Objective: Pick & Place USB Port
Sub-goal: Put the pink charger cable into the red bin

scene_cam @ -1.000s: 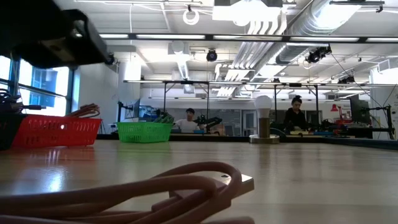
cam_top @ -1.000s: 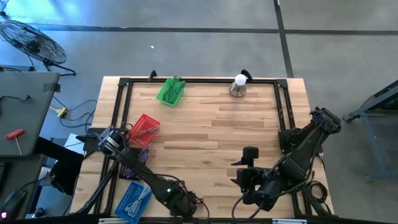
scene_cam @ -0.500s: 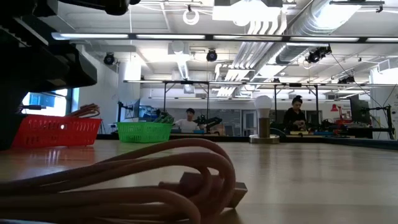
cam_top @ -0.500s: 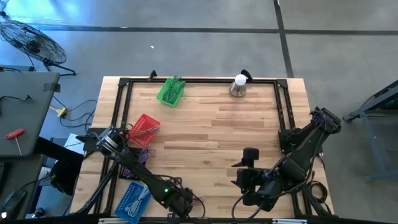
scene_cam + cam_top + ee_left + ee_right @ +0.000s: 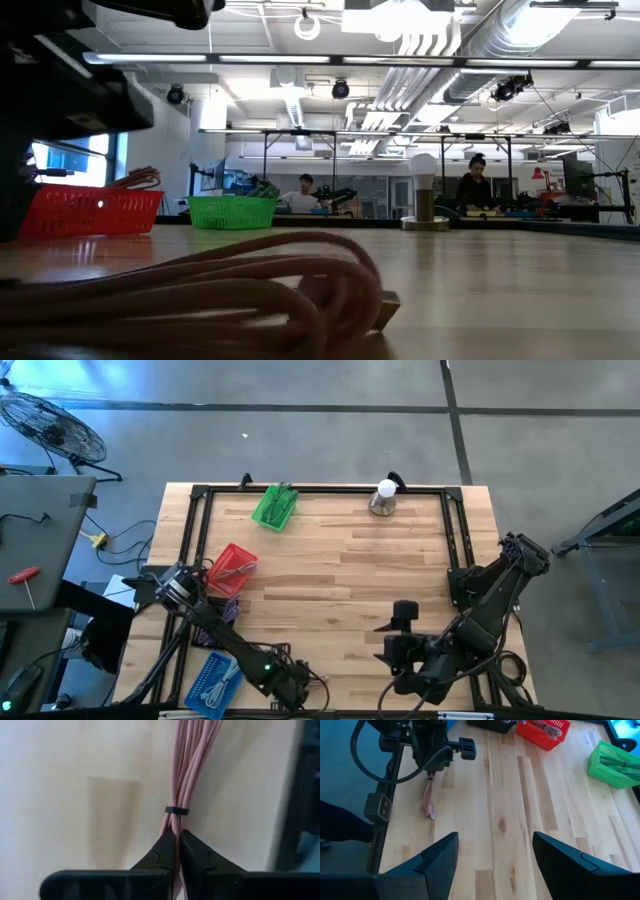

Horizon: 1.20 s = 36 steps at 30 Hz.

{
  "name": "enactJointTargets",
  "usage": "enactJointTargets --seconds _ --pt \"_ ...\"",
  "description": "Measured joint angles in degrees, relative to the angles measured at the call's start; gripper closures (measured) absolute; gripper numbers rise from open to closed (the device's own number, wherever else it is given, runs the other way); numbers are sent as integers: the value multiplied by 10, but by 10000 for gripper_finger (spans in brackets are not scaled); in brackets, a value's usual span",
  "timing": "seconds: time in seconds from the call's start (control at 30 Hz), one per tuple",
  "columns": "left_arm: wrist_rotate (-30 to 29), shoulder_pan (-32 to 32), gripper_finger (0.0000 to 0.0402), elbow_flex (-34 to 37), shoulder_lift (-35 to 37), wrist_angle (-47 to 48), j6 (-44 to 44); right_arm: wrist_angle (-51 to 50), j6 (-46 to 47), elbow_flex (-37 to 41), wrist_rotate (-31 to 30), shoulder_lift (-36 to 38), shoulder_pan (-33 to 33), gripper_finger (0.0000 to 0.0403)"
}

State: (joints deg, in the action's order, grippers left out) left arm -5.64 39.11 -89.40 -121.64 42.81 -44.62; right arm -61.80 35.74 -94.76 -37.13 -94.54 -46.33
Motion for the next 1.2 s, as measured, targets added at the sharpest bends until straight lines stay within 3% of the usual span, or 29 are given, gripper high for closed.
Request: enactJointTargets --seconds 0.13,0.3,0.43,0.6,0.77,0.9,1.0,1.2 --pt "-99 -3 397 -70 -2 126 7 0 -14 0 -15 0 0 155" --pt "-210 -23 398 -216 1 310 -10 -14 -20 0 -33 0 0 155" --pt "-332 -51 399 -339 1 470 -29 -42 -26 0 -46 0 0 155" --pt "-407 -106 400 -404 57 477 34 -86 -6 0 -48 0 -3 155" --pt "-443 -161 400 -375 147 473 61 -132 45 0 -59 0 -13 155" --pt "-432 -191 400 -309 224 474 50 -168 74 0 -73 0 -18 155" --pt "-426 -200 400 -229 285 477 26 -181 78 0 -75 0 -18 155" --pt "-413 -200 400 -32 417 471 -105 -183 46 0 -73 0 -12 155"
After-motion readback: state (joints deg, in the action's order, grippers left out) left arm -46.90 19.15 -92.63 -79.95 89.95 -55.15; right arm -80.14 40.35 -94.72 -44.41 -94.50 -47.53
